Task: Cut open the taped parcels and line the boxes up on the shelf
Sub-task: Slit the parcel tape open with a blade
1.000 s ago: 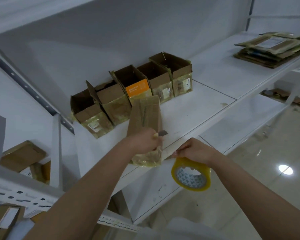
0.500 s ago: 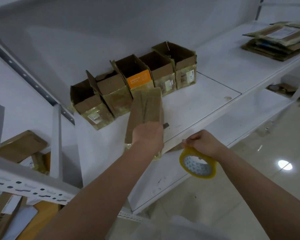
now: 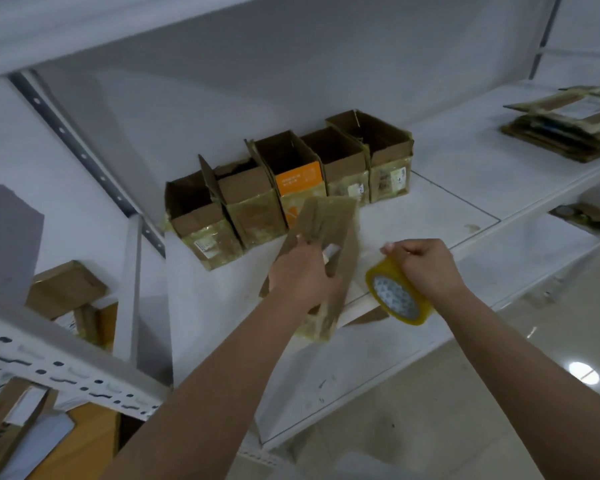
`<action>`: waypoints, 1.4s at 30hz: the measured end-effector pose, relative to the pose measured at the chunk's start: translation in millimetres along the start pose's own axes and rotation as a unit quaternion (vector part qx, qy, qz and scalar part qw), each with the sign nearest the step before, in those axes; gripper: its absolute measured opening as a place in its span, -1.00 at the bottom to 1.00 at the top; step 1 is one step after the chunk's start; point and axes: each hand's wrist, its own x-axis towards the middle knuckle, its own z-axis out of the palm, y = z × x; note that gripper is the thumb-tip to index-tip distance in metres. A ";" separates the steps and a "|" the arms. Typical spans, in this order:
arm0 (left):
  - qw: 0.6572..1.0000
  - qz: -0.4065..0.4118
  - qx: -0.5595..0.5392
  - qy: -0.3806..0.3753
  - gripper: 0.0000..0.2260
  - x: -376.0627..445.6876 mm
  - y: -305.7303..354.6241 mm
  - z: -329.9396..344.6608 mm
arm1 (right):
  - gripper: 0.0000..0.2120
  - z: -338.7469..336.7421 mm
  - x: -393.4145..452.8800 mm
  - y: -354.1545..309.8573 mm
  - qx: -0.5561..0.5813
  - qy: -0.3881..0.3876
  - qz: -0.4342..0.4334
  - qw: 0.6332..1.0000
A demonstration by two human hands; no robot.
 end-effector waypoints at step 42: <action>0.975 0.192 -0.090 0.068 -0.47 -6.8 -107.9 -18.2 | -0.82 9.8 12.2 -61.2 0.144 -0.052 -0.059 0.986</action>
